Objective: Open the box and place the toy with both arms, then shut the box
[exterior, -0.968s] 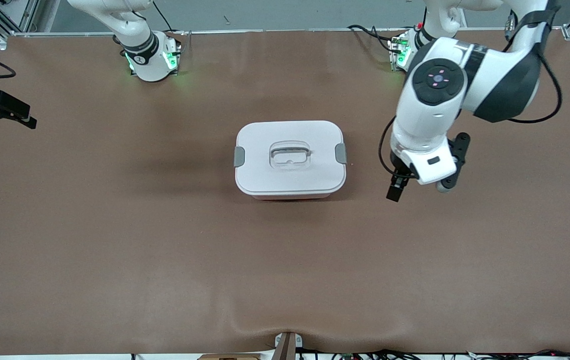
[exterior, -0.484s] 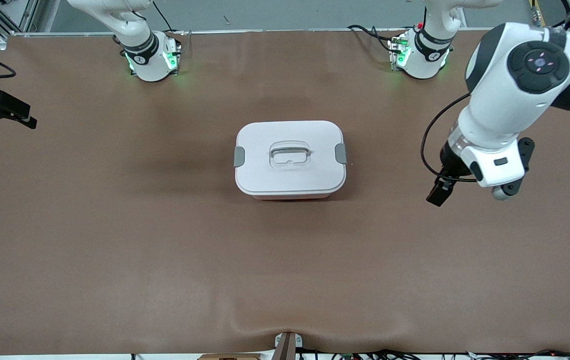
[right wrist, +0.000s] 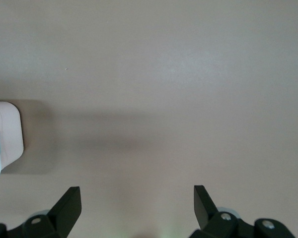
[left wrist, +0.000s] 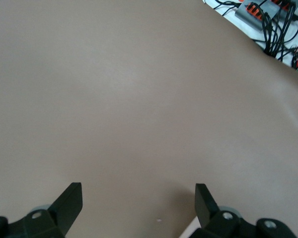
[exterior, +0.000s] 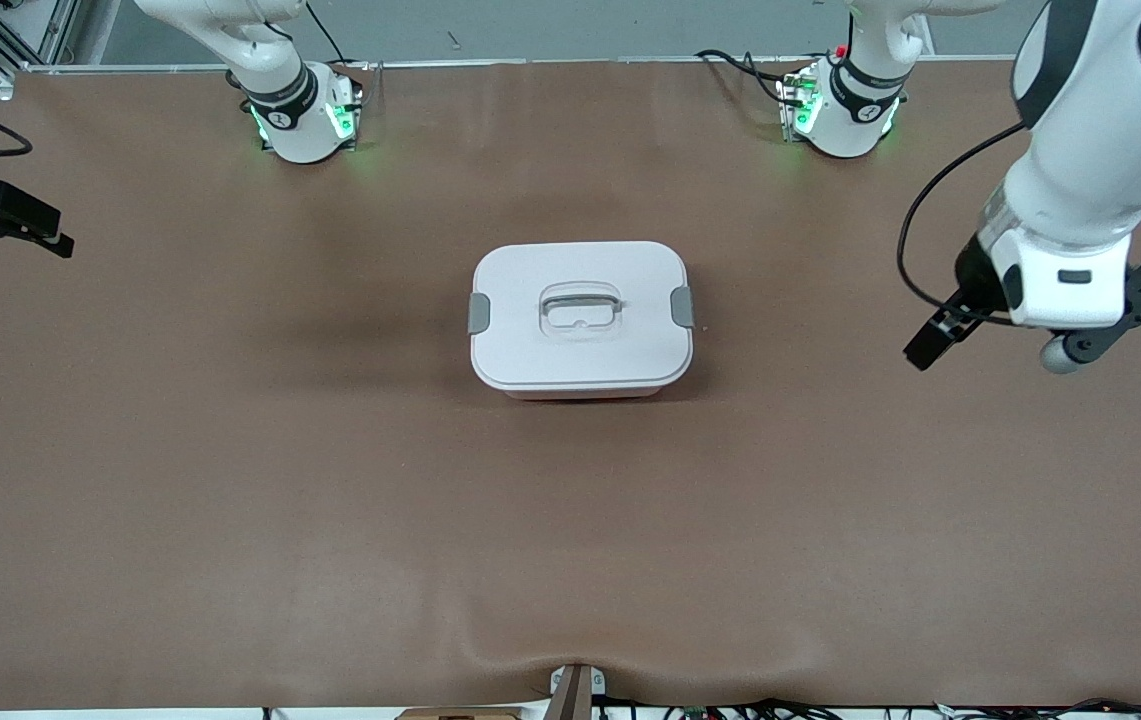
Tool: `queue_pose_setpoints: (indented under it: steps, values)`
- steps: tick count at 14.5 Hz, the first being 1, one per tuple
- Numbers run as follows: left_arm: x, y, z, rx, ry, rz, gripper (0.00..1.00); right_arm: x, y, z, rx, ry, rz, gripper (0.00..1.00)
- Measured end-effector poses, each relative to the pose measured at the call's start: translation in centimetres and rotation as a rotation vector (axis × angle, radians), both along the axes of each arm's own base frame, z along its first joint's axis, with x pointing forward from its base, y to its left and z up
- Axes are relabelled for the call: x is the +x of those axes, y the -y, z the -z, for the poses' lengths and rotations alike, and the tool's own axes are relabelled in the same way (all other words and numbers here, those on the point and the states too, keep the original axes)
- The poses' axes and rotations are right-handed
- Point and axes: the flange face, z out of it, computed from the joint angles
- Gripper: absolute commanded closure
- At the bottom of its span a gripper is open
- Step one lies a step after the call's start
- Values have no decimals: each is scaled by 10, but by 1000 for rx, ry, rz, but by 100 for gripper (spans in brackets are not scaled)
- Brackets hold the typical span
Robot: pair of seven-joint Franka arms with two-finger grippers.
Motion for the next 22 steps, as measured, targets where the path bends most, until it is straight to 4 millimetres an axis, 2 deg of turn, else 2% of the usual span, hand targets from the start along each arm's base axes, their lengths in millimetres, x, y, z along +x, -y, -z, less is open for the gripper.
queue_pose_setpoints:
  steps: [6, 12, 18, 22]
  values:
    - [-19, -31, -30, 22, -52, 270, 0, -1, 0, 1, 0, -14, 23, 0]
    - [-46, -38, -60, -33, -66, 364, 0, -2, 0, 1, -3, -17, 84, 0]
    - [-57, -59, -63, -69, -136, 472, 0, -2, -1, 1, -4, -19, 101, 0]
    - [-74, -64, -69, -67, -180, 509, 0, -2, -1, 1, -11, -18, 100, 0]
